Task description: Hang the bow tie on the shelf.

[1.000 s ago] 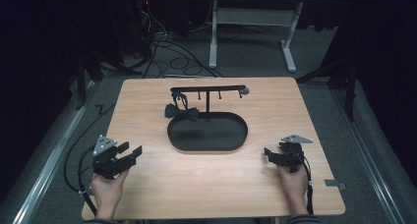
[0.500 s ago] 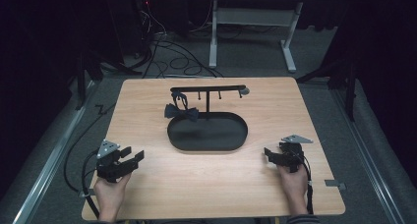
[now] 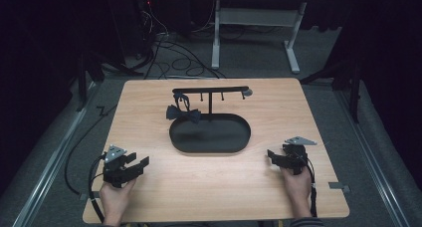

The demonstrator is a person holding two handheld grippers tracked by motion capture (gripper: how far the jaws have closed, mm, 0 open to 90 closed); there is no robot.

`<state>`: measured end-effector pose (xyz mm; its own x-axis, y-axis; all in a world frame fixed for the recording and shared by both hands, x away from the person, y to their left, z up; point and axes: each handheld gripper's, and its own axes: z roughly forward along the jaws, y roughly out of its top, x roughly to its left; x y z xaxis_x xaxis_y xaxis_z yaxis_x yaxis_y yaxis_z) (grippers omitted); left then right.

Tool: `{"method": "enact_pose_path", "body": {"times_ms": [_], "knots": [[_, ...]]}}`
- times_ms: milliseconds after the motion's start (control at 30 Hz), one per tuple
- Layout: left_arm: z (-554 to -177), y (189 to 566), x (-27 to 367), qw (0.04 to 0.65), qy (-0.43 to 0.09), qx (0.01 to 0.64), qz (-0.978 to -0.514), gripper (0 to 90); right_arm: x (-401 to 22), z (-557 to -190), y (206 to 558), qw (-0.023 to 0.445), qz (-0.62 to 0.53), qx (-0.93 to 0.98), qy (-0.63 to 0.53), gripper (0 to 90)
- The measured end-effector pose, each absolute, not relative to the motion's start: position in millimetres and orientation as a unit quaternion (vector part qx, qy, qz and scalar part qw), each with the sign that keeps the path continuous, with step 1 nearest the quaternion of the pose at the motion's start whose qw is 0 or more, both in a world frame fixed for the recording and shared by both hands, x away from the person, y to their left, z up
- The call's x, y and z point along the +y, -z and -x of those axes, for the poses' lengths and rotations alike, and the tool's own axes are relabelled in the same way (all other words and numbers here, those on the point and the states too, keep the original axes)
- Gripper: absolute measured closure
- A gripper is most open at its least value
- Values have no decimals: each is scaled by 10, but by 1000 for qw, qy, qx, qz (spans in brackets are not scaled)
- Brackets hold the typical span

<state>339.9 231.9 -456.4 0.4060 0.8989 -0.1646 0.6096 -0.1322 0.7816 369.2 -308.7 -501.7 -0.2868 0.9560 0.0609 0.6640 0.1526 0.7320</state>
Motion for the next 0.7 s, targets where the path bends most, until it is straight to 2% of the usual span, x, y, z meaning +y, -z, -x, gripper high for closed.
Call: {"method": "enact_pose_path", "body": {"times_ms": [700], "knots": [[-3505, 4807, 2117, 381, -168, 508, -754, 443, -3086, -3692, 5016, 217, -557, 728, -336, 309]]}}
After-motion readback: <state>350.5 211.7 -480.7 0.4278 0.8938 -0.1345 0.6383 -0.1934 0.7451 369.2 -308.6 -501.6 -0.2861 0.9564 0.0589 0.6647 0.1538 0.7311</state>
